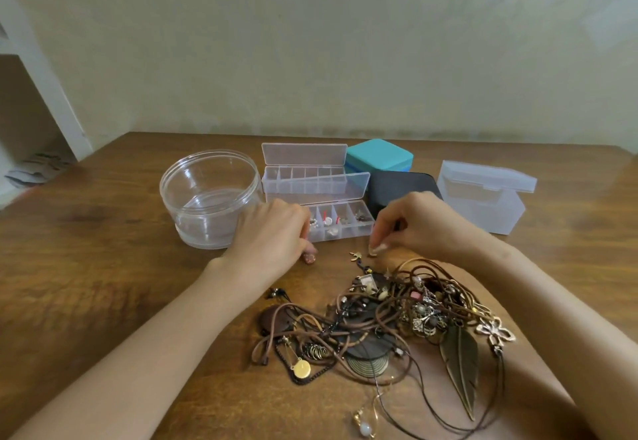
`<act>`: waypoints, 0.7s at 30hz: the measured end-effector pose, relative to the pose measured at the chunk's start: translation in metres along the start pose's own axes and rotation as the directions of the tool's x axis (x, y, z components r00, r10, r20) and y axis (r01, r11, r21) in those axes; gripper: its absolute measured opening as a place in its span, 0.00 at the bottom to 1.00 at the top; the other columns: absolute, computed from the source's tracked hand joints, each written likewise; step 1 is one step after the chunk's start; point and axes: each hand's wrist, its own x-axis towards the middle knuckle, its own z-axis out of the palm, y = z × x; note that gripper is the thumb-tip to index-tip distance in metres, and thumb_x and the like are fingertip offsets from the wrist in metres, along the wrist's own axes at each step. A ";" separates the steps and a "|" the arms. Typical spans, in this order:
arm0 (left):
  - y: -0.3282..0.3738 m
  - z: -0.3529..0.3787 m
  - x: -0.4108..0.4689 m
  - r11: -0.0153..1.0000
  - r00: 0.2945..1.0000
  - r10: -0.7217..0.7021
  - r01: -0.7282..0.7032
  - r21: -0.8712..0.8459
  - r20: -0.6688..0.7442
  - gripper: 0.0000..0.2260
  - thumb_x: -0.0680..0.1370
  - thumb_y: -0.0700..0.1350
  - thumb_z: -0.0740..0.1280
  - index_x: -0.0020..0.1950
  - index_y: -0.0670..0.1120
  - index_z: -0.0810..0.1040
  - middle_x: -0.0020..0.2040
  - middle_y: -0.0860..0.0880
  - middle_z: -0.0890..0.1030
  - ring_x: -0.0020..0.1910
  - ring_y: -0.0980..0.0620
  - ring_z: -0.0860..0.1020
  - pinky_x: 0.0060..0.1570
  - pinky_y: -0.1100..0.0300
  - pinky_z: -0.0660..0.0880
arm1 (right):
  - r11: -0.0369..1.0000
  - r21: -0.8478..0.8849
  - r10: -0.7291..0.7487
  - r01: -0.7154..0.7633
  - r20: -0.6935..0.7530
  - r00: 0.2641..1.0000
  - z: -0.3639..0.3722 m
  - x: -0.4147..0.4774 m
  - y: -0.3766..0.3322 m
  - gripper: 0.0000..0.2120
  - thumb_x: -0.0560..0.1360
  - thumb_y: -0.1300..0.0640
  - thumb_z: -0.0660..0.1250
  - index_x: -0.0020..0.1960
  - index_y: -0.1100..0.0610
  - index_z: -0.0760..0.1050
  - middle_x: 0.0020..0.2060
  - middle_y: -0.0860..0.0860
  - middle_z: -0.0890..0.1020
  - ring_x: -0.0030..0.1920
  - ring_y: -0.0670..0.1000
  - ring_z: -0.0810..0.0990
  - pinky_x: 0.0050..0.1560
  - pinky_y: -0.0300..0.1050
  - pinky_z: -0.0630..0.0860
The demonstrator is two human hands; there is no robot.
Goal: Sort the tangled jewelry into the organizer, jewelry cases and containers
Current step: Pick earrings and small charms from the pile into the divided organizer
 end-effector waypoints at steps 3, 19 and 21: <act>0.002 0.001 0.002 1.000 0.997 0.015 -0.016 0.017 0.074 0.11 0.73 0.54 0.69 0.51 0.51 0.78 0.48 0.52 0.81 0.52 0.50 0.78 0.53 0.53 0.71 | 1.000 -0.019 0.008 -0.005 0.127 0.992 0.001 -0.004 -0.001 0.07 0.69 0.57 0.74 0.38 0.46 0.79 0.36 0.41 0.81 0.39 0.40 0.77 0.40 0.33 0.71; 0.001 -0.004 0.004 0.967 0.975 0.091 -0.038 -0.251 0.203 0.08 0.72 0.47 0.73 0.47 0.55 0.76 0.40 0.59 0.80 0.38 0.65 0.74 0.43 0.62 0.72 | 0.999 0.019 -0.038 0.040 -0.089 0.995 0.007 -0.002 -0.002 0.03 0.71 0.53 0.73 0.41 0.48 0.80 0.33 0.43 0.77 0.33 0.41 0.72 0.35 0.35 0.67; 0.001 -0.006 0.004 0.941 0.990 0.065 -0.019 -0.337 0.126 0.06 0.73 0.46 0.72 0.44 0.55 0.75 0.37 0.58 0.80 0.32 0.66 0.74 0.46 0.58 0.76 | 0.998 0.054 -0.040 0.040 0.003 0.999 -0.004 -0.005 0.002 0.03 0.70 0.56 0.74 0.40 0.49 0.81 0.35 0.46 0.80 0.34 0.44 0.74 0.36 0.38 0.71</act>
